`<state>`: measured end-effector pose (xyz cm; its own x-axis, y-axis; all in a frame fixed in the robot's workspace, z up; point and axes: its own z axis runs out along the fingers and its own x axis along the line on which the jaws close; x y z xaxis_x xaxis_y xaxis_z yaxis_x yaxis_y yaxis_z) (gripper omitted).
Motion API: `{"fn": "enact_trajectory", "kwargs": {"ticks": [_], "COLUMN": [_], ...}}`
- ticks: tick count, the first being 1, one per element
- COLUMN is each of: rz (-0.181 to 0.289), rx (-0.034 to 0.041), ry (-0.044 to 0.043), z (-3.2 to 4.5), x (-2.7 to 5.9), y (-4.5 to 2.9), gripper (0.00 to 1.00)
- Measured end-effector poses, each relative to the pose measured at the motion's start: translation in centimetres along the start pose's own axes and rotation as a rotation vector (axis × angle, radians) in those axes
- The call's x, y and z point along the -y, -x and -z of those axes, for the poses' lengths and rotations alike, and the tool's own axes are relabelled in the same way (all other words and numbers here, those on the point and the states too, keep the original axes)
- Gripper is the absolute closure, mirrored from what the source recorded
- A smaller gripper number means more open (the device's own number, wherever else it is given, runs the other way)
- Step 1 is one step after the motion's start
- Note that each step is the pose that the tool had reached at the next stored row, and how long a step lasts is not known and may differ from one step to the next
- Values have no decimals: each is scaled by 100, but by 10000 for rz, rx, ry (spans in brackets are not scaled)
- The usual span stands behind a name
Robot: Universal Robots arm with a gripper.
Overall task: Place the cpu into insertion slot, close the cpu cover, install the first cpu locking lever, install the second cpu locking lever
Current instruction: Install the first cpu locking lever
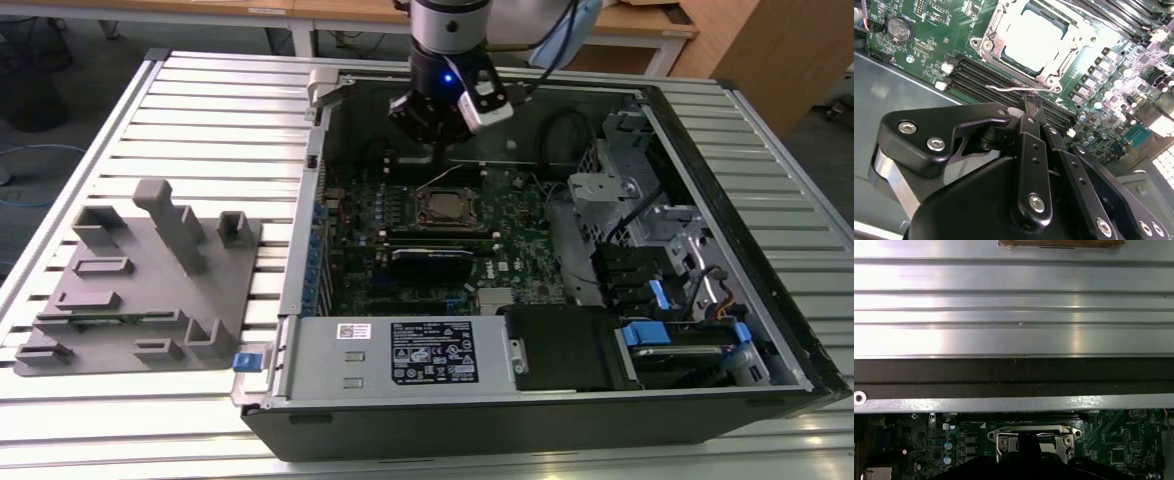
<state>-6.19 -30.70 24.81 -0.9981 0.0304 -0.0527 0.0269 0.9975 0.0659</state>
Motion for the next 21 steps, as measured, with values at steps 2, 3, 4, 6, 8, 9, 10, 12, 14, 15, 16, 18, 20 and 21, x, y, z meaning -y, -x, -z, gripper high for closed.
{"fn": "enact_trajectory", "kwargs": {"ticks": [2,3,4,6,8,9,10,12,14,15,16,18,20,21], "rz": [-2,-8,-15,-27,-31,-32,-31,-30,-31,-31,-31,-31,-31,-29], "rx": [-1,0,0,1,1,0,1,1,1,2,1,1,5,6], "ry": [-7,-9,-10,-13,-16,-17,-15,-14,-14,-14,-15,-14,-11,-23], "z": [-14,-27,-40,-59,-62,-62,-63,-63,-64,-64,-64,-64,-72,-78], "x": [1,2,2,3,3,3,3,3,3,3,3,3,3,4], "y": [6,8,12,18,21,21,22,22,23,23,23,23,23,23], "gripper": [89,89,89,89,89,89,89,89,89,89,89,89,89,89]}}
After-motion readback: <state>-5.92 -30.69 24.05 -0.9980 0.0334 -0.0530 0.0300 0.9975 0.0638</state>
